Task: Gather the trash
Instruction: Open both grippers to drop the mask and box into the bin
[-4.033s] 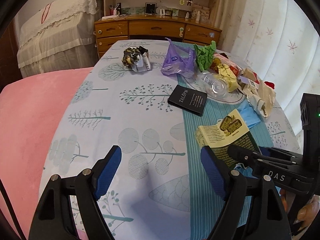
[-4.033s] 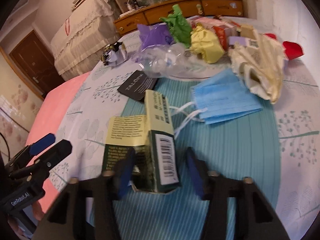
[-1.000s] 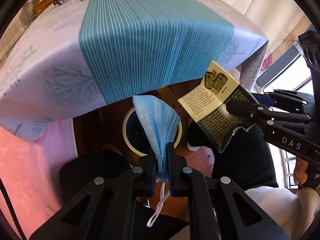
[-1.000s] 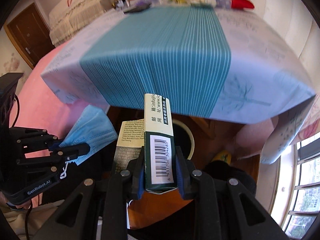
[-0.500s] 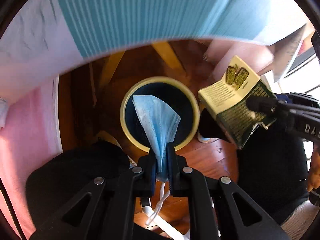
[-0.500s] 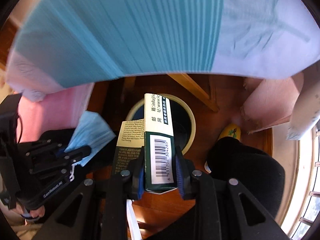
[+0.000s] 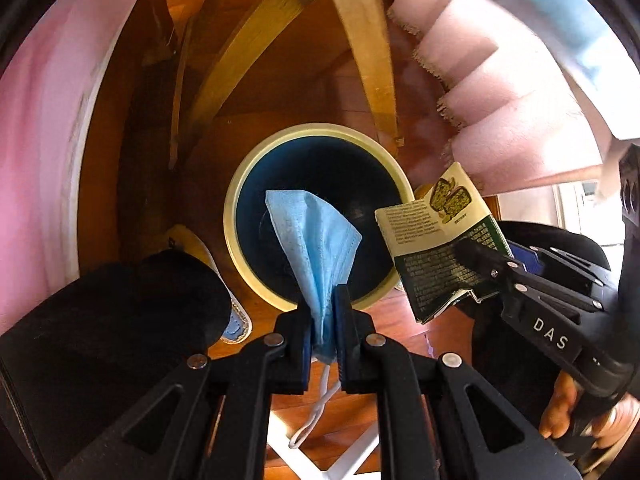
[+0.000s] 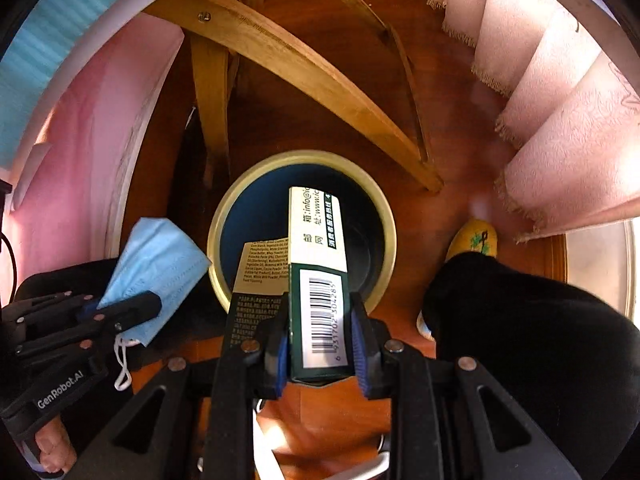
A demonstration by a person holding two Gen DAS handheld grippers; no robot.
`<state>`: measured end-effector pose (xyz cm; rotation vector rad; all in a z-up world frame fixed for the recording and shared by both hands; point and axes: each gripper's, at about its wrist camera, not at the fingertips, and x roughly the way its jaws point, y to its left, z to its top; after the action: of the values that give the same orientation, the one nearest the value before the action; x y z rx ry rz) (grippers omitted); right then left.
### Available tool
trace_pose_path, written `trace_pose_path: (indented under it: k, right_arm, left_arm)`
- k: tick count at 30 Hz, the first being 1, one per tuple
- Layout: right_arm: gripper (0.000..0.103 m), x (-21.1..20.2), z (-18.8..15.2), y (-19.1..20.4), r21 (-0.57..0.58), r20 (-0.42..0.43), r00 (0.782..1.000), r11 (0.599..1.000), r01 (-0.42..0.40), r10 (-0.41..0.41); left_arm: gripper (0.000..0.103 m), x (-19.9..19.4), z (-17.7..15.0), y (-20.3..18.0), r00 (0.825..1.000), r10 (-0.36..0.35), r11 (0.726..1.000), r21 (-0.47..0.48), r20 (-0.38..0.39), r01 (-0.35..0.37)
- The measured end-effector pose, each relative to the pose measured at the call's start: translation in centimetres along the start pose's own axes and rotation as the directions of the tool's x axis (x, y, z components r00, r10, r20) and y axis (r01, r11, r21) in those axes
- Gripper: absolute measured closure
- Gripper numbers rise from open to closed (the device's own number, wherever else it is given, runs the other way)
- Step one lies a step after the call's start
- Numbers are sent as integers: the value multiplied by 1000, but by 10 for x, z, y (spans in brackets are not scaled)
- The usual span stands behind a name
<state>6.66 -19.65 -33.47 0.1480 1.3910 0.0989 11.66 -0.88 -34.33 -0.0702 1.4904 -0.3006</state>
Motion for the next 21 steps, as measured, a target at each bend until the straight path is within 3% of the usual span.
trace_pose_path:
  k: [10, 15, 17, 19, 21]
  right_arm:
    - [76, 23, 15, -18, 96, -36, 999, 995, -37, 41]
    - [75, 31, 18, -21, 139, -46, 996, 988, -68, 75]
    - [64, 31, 18, -21, 137, -36, 996, 988, -73, 79]
    - [46, 29, 18, -19, 135, -21, 995, 986, -95, 99]
    - [41, 27, 18, -16, 122, -5, 995, 987, -102, 103]
  left_arm:
    - [93, 14, 7, 9, 1000, -2, 999, -38, -18, 1]
    - [71, 13, 7, 14, 999, 33, 997, -65, -22, -34]
    - [46, 11, 7, 18, 1000, 28, 996, -83, -12, -29]
    - [30, 8, 8, 21, 1000, 20, 995, -98, 5, -19]
    - [27, 5, 8, 22, 1000, 14, 995, -102, 21, -12]
